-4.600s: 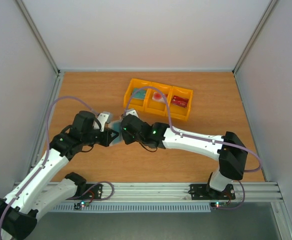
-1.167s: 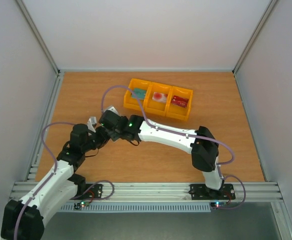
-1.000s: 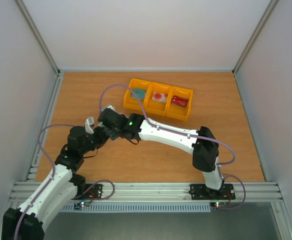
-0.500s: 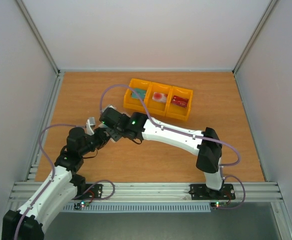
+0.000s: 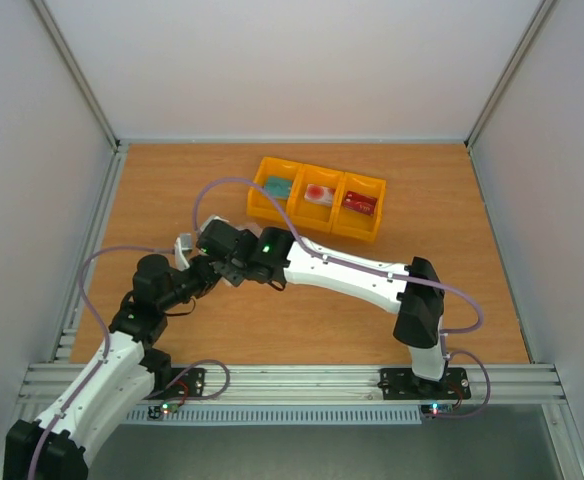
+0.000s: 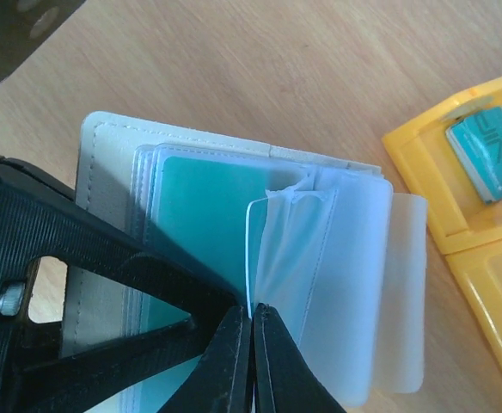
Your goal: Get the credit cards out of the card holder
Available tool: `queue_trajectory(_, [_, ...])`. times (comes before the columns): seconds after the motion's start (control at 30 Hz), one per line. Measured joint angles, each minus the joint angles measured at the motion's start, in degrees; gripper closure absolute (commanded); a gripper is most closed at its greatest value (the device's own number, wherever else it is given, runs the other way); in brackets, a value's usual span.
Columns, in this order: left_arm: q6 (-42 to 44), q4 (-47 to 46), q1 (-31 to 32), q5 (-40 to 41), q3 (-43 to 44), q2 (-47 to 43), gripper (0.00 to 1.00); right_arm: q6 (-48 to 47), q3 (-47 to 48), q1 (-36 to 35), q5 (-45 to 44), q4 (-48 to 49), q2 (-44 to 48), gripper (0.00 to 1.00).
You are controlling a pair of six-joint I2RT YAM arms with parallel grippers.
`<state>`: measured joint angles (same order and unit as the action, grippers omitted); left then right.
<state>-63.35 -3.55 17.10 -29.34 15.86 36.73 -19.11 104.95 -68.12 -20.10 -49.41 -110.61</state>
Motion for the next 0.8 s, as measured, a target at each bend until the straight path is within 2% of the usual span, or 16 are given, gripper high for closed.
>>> queue_trajectory(0.33, [0.4,-0.7,0.0,-0.9,0.0,0.5,1.00,-2.8,0.0,-2.7,-4.3,-0.5,0.0,0.99])
queue_trajectory(0.47, [0.4,-1.0,0.0,-0.9,0.0,0.4,1.00,-2.8,0.0,-2.8,-4.8,-0.4,0.0,0.91])
queue_trajectory(0.8, [0.4,-5.2,0.0,-2.8,0.0,0.8,1.00,-6.1,-0.3,-5.6,-8.5,4.1,-0.2,0.87])
